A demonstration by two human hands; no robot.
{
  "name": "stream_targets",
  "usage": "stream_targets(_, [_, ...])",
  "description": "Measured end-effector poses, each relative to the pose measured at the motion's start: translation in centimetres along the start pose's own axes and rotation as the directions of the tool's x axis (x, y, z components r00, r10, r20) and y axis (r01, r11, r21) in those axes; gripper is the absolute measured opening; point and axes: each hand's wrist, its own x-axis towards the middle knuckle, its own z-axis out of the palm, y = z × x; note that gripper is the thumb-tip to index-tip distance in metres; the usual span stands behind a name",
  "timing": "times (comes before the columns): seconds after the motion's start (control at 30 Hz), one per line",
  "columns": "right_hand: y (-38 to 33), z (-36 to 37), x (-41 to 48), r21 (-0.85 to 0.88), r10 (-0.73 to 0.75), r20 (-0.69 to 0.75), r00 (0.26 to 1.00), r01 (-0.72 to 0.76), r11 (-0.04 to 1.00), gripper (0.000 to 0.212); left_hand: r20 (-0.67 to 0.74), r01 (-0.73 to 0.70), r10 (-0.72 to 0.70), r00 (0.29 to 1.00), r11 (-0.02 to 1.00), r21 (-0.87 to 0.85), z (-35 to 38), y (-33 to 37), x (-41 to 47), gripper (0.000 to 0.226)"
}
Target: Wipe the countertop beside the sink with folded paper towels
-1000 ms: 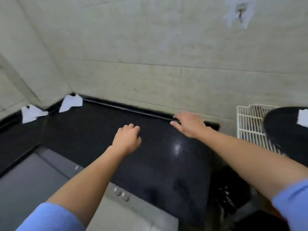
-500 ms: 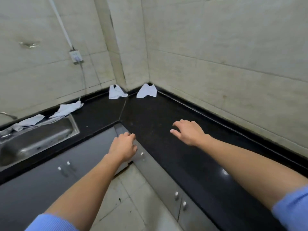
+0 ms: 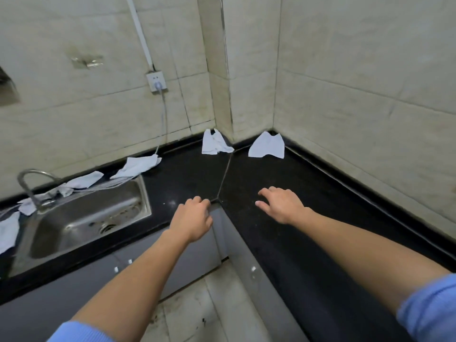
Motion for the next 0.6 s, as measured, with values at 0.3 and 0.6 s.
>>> stream_targets(0.3, [-1.7, 2.8, 14.4, -0.003, 0.050, 0.044, 0.998, -0.050, 0.999, 0.048, 0.077, -0.033, 0.036, 0.996, 0.999, -0.036, 2.4, -9.4, 12.3, 0.039])
stream_targets(0.6, [-1.3, 4.6, 24.3, 0.039, 0.289, 0.085, 0.953, -0.293, 0.955, 0.048, 0.140, -0.229, 0.236, 0.961, 0.971, -0.066, 2.6, -15.5, 27.5, 0.037])
